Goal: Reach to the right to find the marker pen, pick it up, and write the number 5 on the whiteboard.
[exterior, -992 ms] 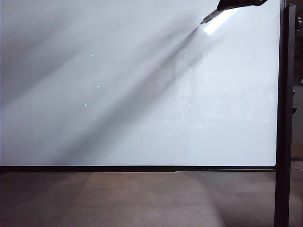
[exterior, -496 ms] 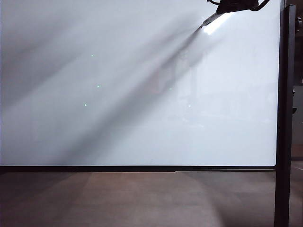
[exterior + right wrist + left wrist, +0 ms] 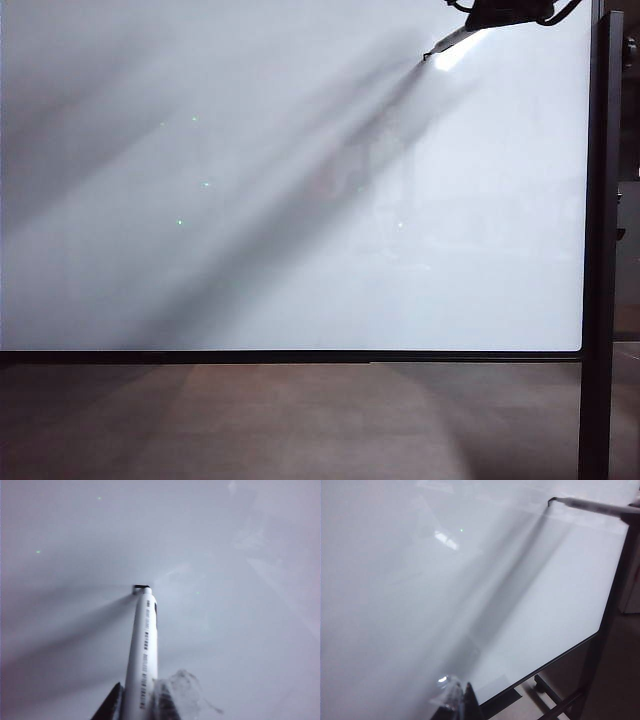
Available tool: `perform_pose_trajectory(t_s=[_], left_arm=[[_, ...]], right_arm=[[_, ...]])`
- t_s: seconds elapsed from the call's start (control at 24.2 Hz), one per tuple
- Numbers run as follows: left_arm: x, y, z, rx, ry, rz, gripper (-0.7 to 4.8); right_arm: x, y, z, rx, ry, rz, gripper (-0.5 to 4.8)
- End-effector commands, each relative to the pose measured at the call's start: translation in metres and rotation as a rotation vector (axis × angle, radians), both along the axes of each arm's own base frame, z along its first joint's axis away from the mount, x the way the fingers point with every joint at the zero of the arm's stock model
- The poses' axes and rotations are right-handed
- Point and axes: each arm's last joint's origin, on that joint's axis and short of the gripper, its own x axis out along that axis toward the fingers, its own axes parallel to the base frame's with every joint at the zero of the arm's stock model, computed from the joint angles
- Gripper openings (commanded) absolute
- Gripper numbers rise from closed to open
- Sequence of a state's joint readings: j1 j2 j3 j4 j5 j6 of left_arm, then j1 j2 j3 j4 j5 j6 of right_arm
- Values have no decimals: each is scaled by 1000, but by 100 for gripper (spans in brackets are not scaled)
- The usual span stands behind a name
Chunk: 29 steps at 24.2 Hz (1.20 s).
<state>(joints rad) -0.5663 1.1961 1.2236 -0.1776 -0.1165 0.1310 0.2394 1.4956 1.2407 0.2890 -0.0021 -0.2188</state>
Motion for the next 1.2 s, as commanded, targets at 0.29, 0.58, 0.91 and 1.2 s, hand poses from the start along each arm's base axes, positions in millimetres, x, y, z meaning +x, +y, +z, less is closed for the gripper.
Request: perform_pose_trajectory(t_s=[0.29, 0.58, 0.91, 1.2], left_arm=[[-1, 1, 3, -5, -9, 0, -5], [-1, 1, 2, -2, -4, 0, -5], [-3, 2, 2, 5, 7, 0, -5], [-5, 3, 1, 11, 20, -8, -5]], right_arm=[[2, -14, 7, 13, -37, -90, -6], [-15, -10, 18, 27, -12, 52, -6], [-72, 11, 52, 44, -35, 122, -6], [-51, 16, 32, 25, 35, 56, -6]])
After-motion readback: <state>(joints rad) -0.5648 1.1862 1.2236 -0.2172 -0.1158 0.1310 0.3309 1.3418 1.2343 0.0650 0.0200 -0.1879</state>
